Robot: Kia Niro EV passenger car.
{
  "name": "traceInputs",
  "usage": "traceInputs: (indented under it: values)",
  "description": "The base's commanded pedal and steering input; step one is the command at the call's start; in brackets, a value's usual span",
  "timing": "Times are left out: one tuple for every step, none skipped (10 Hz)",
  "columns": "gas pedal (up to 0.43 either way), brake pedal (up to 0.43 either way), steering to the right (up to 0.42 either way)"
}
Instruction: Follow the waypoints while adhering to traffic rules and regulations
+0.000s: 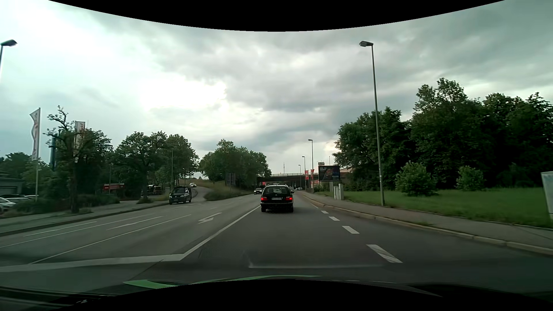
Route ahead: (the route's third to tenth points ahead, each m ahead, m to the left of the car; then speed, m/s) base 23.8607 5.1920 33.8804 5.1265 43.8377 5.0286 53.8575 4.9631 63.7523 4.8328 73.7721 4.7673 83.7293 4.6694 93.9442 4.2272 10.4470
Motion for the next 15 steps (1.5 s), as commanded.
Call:
traceInputs:
  values:
    - [0.260, 0.000, -0.002]
    - [0.248, 0.000, -0.002]
    - [0.248, 0.000, -0.002]
    - [0.248, 0.000, -0.002]
    - [0.248, 0.000, -0.002]
    - [0.248, 0.000, -0.002]
    - [0.248, 0.000, 0.000]
    - [0.228, 0.000, 0.000]
    - [0.228, 0.000, 0.001]
    - [0.228, 0.000, 0.001]
    - [0.228, 0.000, 0.001]
    - [0.189, 0.000, 0.001]
    - [0.169, 0.000, 0.001]
    - [0.169, 0.000, 0.001]
    - [0.169, 0.000, 0.001]
